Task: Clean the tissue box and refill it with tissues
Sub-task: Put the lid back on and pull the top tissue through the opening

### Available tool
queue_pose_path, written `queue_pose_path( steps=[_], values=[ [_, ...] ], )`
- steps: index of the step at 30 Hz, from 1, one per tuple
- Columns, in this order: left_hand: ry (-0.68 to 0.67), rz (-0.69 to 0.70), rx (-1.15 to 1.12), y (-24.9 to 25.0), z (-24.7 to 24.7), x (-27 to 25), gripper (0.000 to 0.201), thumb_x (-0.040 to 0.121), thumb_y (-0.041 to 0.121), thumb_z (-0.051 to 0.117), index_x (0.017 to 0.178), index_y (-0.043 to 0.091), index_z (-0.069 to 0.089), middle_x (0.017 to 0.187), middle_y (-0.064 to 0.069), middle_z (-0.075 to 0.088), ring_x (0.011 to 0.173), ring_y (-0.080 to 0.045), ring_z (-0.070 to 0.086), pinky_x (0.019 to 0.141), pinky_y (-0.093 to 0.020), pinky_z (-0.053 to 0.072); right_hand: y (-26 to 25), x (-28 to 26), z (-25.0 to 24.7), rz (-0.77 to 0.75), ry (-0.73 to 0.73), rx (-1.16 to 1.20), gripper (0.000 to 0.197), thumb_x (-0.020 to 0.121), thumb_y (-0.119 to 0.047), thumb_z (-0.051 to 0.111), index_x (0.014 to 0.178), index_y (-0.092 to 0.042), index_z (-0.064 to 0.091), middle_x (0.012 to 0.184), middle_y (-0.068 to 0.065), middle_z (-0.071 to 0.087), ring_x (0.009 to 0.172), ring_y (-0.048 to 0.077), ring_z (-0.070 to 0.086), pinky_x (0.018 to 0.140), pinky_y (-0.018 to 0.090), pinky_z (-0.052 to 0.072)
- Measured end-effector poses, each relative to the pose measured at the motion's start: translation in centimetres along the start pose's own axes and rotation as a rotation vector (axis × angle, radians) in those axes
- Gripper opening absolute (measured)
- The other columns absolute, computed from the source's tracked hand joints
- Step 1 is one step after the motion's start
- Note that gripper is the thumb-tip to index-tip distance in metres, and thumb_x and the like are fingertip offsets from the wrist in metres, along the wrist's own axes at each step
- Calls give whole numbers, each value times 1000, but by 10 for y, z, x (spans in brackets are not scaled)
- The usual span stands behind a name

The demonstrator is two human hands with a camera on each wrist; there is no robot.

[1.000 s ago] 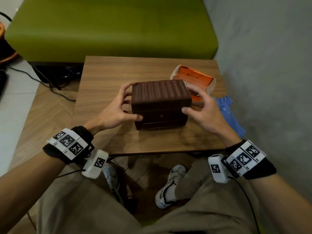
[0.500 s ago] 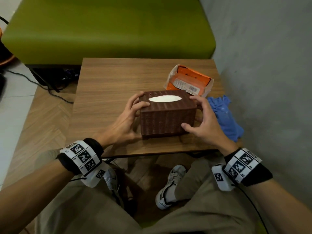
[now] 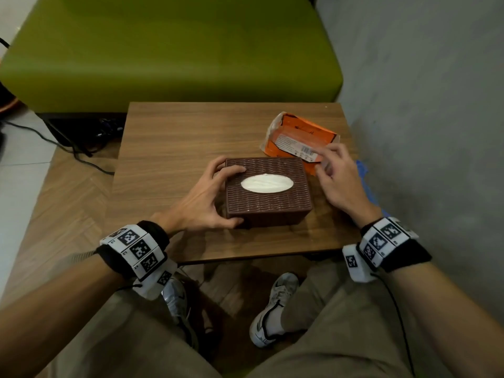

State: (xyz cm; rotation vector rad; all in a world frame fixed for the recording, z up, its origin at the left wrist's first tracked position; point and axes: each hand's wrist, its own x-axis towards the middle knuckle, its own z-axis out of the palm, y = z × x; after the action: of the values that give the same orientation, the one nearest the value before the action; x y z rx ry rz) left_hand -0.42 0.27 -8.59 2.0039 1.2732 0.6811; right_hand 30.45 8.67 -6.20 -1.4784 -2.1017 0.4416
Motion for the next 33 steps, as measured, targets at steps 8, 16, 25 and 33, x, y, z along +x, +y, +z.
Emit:
queue_pose_path(
  steps=[8,16,25,33],
  values=[
    [-22,-46,1,2,7,18,108,58,57,77,146,38,18,152,-3,11,143,-28,20,113,-44,36,20,22,26,-154,-126,-142,26,96,-20,57,120,-13,64,126,5,59,110,27,58,92,43,51],
    [-36,-35,-24,7,16,31,108,58,55,77,147,36,18,152,-4,10,142,-27,21,114,-45,35,45,31,26,-72,-23,-252,37,96,-3,44,131,-8,54,123,9,57,94,24,43,83,31,37],
    [-5,-5,-46,9,21,37,111,57,54,79,146,34,16,151,-6,14,142,-26,22,108,-48,43,24,26,-2,-50,73,-300,41,92,-12,54,133,-15,53,137,6,49,111,26,46,88,39,42],
    [21,13,-67,14,24,40,113,55,55,77,147,30,15,148,-4,18,138,-22,26,107,-41,43,-49,17,-38,-349,-295,56,16,88,-25,68,101,-17,73,99,-4,61,96,13,53,85,31,44]
  ],
)
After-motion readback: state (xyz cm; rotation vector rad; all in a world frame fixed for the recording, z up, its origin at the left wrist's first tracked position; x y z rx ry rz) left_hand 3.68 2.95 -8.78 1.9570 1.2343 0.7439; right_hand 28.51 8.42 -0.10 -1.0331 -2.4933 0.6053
